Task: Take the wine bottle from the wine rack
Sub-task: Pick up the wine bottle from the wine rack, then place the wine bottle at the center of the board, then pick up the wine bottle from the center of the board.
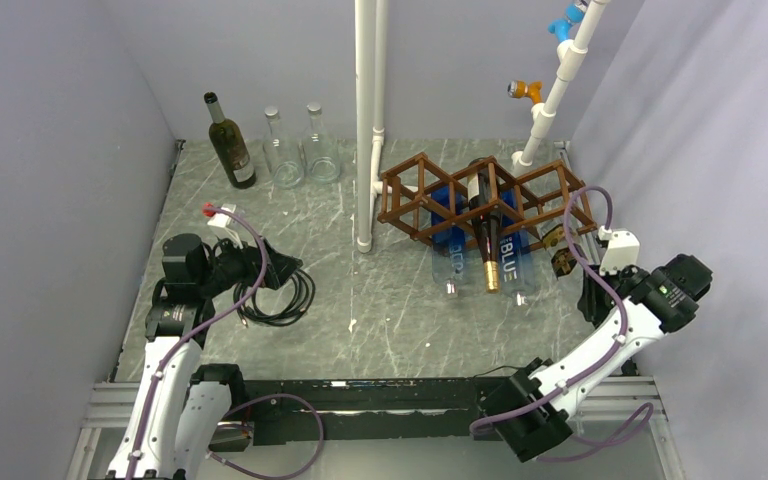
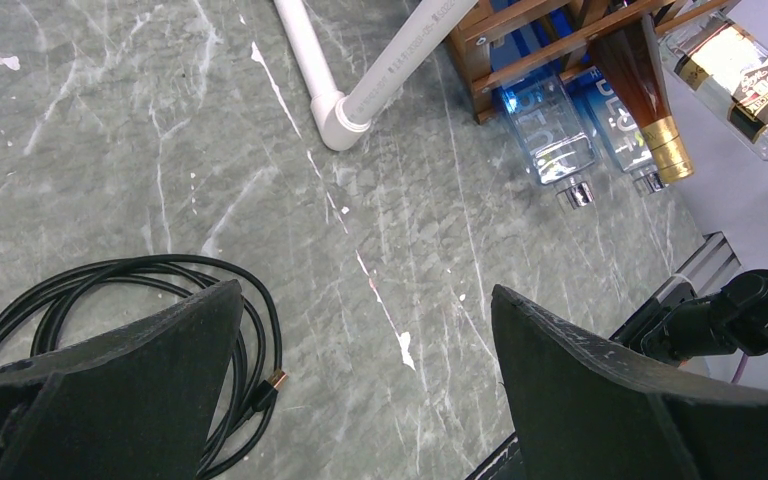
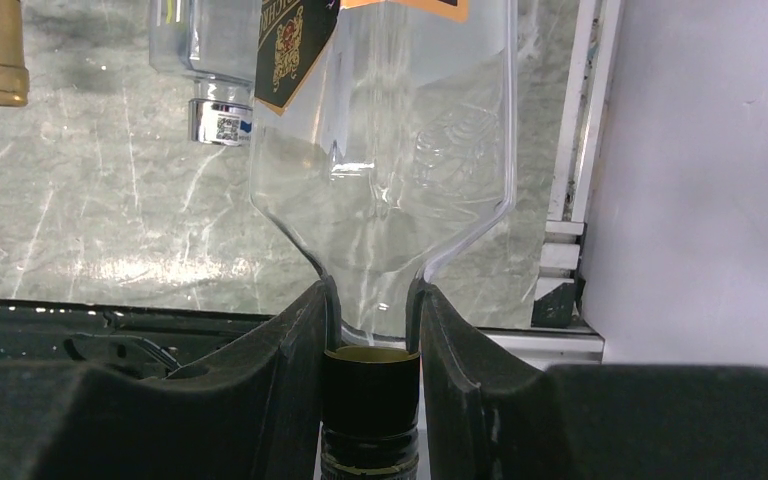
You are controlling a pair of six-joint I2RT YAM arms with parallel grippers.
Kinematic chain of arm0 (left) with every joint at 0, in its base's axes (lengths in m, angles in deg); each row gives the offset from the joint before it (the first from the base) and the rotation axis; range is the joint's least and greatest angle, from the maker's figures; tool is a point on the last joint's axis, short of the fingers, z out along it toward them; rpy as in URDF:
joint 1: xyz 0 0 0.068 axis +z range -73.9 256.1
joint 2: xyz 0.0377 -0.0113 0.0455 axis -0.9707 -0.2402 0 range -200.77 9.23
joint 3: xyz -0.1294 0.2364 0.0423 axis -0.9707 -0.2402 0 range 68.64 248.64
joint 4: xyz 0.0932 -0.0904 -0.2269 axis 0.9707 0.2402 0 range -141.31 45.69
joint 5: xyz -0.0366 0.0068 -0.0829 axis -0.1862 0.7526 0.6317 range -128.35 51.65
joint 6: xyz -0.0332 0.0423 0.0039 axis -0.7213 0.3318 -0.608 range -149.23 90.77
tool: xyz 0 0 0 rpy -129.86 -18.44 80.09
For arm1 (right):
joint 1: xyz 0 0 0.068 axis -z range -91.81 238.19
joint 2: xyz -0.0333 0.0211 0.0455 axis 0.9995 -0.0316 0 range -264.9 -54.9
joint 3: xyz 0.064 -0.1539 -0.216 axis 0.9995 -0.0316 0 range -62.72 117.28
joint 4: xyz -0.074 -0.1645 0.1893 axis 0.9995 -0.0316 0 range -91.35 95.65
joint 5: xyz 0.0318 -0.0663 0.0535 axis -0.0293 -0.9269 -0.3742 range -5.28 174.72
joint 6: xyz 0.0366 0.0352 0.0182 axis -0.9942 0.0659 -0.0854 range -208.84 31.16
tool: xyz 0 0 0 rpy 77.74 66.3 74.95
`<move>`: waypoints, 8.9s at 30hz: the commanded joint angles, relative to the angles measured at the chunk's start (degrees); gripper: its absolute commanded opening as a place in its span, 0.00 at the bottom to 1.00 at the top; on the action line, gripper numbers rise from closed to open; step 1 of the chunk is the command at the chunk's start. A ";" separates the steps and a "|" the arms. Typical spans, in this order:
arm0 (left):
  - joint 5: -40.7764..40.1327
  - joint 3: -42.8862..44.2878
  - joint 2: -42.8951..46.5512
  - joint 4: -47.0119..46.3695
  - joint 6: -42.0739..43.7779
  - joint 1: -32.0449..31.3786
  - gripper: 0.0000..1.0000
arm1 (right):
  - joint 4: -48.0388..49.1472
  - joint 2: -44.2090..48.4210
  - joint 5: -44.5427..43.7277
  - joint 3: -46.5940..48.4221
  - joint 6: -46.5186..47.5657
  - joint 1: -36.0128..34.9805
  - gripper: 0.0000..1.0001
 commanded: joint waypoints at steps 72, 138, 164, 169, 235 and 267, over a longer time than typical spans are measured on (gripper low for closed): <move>0.59 2.37 0.14 -1.23 1.42 -1.41 0.99 | -4.85 -12.36 -2.56 16.66 0.10 -17.15 0.33; -0.39 3.07 1.62 0.22 2.55 -3.64 0.99 | 2.63 -11.52 -3.41 18.26 -15.92 -20.61 0.97; -1.08 3.25 1.79 0.62 3.00 -4.84 0.99 | 10.86 -13.80 -8.06 14.03 -20.96 -23.38 0.66; -0.99 3.25 1.80 0.51 2.95 -4.84 0.99 | 11.03 -12.90 -9.06 13.69 -20.43 -23.73 0.47; 3.19 2.36 0.39 -2.88 1.87 -3.35 0.99 | -9.86 -7.25 12.27 17.46 -6.32 -32.19 0.00; -31.58 0.06 -10.30 -31.00 14.66 -60.84 0.99 | 0.74 -9.95 28.65 11.80 -12.88 -48.76 0.00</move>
